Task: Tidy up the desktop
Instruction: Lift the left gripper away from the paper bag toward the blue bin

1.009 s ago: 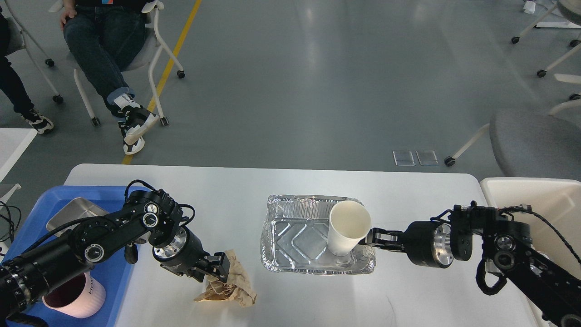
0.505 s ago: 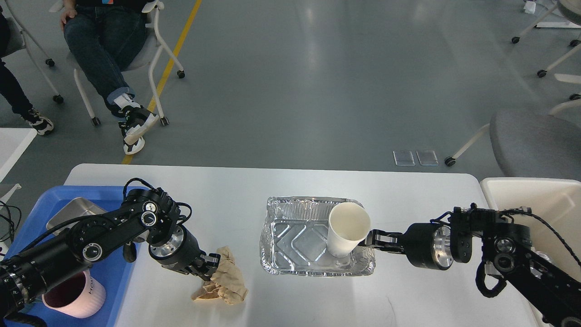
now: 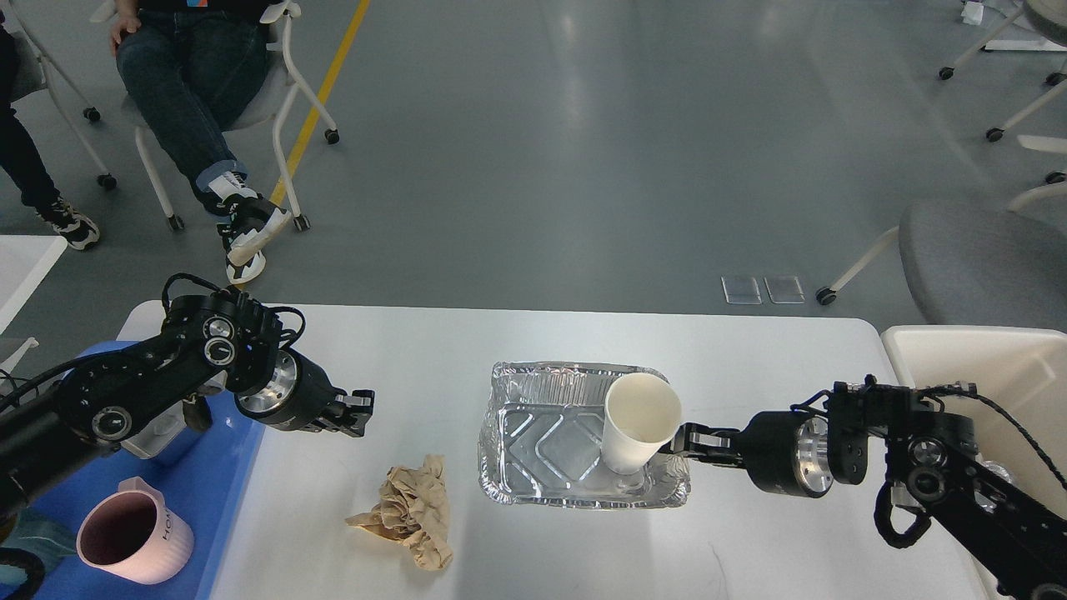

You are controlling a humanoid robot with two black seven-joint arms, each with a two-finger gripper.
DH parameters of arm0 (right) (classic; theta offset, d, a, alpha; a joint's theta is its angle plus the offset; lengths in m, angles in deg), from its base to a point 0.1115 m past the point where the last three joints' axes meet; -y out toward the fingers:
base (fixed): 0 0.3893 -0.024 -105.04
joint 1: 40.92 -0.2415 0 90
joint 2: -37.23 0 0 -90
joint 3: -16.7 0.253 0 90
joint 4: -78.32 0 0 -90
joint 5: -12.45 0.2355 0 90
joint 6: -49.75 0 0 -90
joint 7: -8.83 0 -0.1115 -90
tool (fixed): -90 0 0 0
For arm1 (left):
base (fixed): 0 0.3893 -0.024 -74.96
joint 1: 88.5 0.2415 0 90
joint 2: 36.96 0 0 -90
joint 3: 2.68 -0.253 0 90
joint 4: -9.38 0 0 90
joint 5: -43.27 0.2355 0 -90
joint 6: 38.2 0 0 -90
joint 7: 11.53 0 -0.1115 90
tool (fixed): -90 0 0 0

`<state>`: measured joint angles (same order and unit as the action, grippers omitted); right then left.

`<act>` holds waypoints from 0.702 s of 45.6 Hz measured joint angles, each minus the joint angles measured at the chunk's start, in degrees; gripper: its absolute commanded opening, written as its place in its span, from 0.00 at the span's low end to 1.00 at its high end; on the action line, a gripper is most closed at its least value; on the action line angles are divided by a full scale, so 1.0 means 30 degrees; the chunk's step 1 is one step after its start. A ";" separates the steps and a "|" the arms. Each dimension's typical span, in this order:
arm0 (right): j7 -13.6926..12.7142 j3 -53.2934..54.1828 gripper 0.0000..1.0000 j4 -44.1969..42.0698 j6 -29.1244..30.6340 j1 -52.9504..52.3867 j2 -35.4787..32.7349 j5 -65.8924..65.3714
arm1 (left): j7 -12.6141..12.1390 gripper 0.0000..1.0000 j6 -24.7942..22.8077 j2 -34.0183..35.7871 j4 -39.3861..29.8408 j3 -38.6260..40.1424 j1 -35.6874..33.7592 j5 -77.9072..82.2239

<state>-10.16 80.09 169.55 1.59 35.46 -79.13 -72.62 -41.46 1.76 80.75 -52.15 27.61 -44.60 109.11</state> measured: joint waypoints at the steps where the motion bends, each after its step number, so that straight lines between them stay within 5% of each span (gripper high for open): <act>1: 0.0000 0.0000 0.00 0.0000 0.0000 0.0000 -0.0001 0.0000 | 0.0000 0.00 -0.0001 0.0025 -0.0008 0.0011 0.0000 -0.0001; 12: 0.0000 0.0008 0.00 0.0000 0.0001 0.0021 -0.0085 0.0000 | 0.0000 0.01 0.0040 0.0292 -0.0090 0.1332 -0.0052 -0.0154; 15: 0.0000 0.0017 0.00 0.0000 0.0001 0.0027 -0.0088 0.0000 | 0.0068 0.20 0.0023 0.0612 -0.0041 0.2328 -0.0022 -0.0225; 22: 0.0000 0.0028 0.00 0.0000 0.0001 0.0029 -0.0010 0.0001 | 0.1108 0.29 0.0459 0.0873 0.0176 0.4330 0.0728 -0.0466; 25: 0.0000 0.0061 0.00 0.0000 0.0001 0.0031 -0.0028 0.0001 | 0.2809 0.42 0.0641 0.0897 0.0206 0.5521 0.1839 -0.0726; 28: 0.0000 0.0081 0.00 0.0000 0.0013 0.0031 -0.0084 0.0009 | 0.5521 0.64 0.0726 0.0919 0.0211 0.6835 0.2766 -0.0846; 32: 0.0000 0.0097 0.00 0.0000 0.0024 0.0031 -0.0118 0.0027 | 0.8799 0.79 0.0814 0.0979 0.0211 0.8103 0.3473 -0.0885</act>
<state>-10.15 80.38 169.55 1.66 35.55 -79.48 -72.54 -15.07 4.20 83.69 -51.52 51.92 -34.18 106.46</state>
